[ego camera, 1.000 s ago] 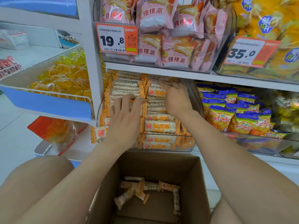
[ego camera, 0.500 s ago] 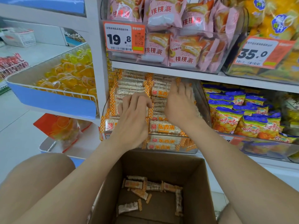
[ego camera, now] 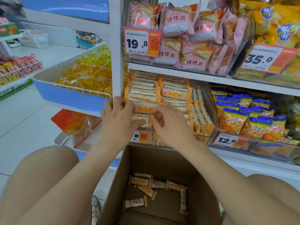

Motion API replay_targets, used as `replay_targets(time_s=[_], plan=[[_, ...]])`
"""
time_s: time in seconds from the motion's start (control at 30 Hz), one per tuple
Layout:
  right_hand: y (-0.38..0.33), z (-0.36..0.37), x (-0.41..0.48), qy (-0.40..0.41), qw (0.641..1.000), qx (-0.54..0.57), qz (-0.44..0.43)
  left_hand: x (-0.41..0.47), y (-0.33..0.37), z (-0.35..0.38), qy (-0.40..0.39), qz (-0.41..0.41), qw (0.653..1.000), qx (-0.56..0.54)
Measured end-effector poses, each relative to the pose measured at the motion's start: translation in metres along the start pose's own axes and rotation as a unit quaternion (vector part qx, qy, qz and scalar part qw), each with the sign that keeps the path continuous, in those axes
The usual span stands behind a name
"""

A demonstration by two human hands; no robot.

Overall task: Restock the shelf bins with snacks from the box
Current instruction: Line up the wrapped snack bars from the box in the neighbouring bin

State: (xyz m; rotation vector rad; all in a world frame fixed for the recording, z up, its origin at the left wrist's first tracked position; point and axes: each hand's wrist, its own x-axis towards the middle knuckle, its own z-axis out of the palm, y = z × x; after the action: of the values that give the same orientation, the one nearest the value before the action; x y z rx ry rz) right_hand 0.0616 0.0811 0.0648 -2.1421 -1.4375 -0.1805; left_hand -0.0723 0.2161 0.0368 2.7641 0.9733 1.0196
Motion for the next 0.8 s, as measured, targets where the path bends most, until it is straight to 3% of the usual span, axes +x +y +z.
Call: replay_targets(time_s=[0.17, 0.33, 0.63, 0.8], plan=[[-0.003, 0.013, -0.001, 0.004, 0.997, -0.071, -0.029, 0.000, -0.009, 0.002, -0.012, 0.047, 0.998, -0.047], [-0.001, 0.017, -0.001, 0.001, 0.997, -0.072, -0.041, 0.005, -0.012, 0.001, 0.000, 0.120, 0.992, -0.037], [0.000, 0.017, -0.001, 0.000, 0.996, -0.087, -0.035, 0.000, -0.016, -0.013, -0.077, 0.098, 0.987, -0.103], [-0.002, 0.015, 0.000, 0.103, 0.994, 0.019, 0.001, 0.001, -0.016, -0.018, -0.081, 0.053, 0.990, -0.103]])
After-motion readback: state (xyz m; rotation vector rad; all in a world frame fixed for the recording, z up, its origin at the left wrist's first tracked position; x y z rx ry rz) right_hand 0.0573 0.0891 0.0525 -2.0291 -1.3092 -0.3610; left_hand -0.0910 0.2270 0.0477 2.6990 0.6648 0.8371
